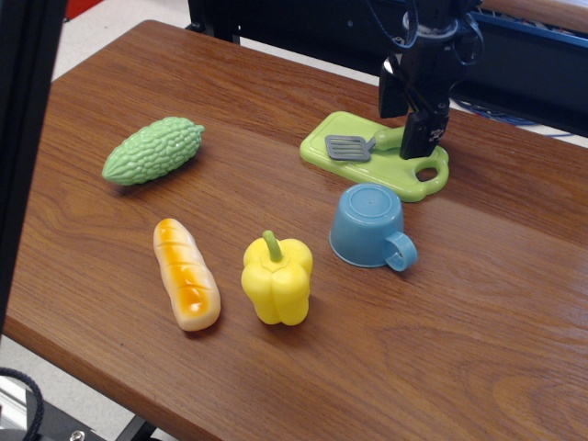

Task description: Put spatula on cutting board

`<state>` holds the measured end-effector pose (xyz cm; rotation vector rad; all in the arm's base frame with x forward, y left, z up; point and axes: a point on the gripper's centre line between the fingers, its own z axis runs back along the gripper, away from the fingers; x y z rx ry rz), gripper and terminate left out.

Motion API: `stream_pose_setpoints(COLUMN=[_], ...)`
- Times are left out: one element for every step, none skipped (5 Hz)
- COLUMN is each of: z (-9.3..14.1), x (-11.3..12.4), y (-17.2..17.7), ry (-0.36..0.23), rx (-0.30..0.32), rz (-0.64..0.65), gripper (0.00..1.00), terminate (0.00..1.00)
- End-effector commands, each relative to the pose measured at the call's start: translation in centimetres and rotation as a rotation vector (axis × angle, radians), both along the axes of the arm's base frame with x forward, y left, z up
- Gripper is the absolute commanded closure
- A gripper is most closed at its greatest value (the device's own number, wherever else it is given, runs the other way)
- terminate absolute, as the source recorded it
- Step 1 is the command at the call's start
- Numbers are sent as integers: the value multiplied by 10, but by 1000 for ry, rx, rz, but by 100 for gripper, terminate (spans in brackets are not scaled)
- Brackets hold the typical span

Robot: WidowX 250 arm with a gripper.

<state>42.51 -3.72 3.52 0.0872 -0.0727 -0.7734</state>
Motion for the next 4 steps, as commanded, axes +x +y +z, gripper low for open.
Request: stream_pose_setpoints(z=[72,72,72,72], x=[9,9,9,9], y=[19,19,19,19], ry=[-172,-172,-172,-172], rx=[-112,-112,-112,-112], rz=[89,89,89,89], gripper=[0,0,0,0], terminate=[0,0,0,100])
